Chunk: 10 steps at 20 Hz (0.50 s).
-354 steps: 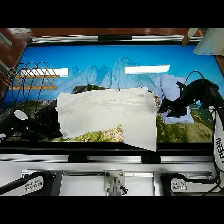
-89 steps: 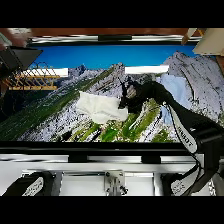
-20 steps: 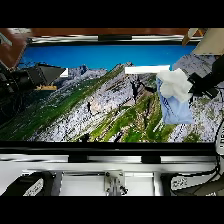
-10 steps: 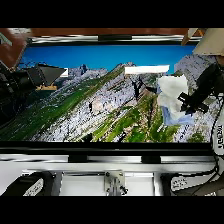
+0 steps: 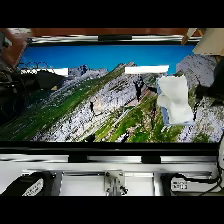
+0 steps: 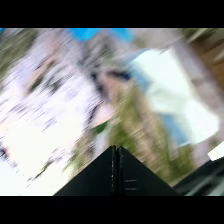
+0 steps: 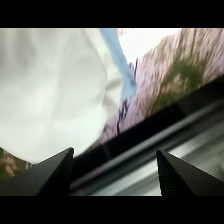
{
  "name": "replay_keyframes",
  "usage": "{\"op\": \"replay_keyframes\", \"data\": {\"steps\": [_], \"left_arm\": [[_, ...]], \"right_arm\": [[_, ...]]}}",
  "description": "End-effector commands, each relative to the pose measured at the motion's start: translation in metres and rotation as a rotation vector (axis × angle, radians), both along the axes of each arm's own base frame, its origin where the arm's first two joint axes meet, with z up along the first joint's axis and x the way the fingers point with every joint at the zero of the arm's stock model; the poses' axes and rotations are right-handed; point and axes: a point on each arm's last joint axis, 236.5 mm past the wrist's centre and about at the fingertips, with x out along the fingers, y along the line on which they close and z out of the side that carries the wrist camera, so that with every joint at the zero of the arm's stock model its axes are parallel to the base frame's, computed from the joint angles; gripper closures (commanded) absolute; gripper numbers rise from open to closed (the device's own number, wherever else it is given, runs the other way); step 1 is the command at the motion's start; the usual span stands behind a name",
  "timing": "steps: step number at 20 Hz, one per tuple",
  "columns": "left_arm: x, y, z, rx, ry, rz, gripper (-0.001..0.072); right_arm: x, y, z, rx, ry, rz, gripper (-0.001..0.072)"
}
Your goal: Fold the shirts.
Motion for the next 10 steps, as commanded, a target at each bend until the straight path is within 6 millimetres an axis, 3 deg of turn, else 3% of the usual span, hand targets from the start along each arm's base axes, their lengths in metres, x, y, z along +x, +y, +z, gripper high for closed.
{"op": "replay_keyframes", "data": {"steps": [1,2,3,4,5,7,8,10], "left_arm": [[0.015,0.090,-0.067,0.423,0.225,0.214,0.0676],[0.018,0.103,-0.078,0.524,0.264,0.213,0.0676],[0.017,0.111,-0.090,0.604,0.323,0.210,0.0676],[0.012,0.114,-0.104,0.675,0.400,0.194,0.0674],[0.007,0.111,-0.116,0.723,0.461,0.167,0.0648],[-0.003,0.096,-0.137,0.751,0.551,0.125,0.0118],[-0.006,0.089,-0.143,0.763,0.573,0.108,0.0085],[-0.008,0.078,-0.147,0.785,0.569,0.072,0.0095]], "right_arm": [[0.087,0.043,0.123,-0.031,-0.554,0.223,0.0095],[0.101,0.078,0.145,-0.007,-0.651,0.312,0.0095],[0.106,0.110,0.151,-0.001,-0.675,0.390,0.0095],[0.106,0.140,0.140,0.001,-0.637,0.456,0.0095],[0.101,0.171,0.116,0.029,-0.559,0.511,0.0095],[0.081,0.227,0.054,0.159,-0.360,0.571,0.0094],[0.068,0.251,0.023,0.227,-0.250,0.599,0.0095],[0.051,0.273,-0.017,0.268,-0.091,0.628,0.0095]]}}
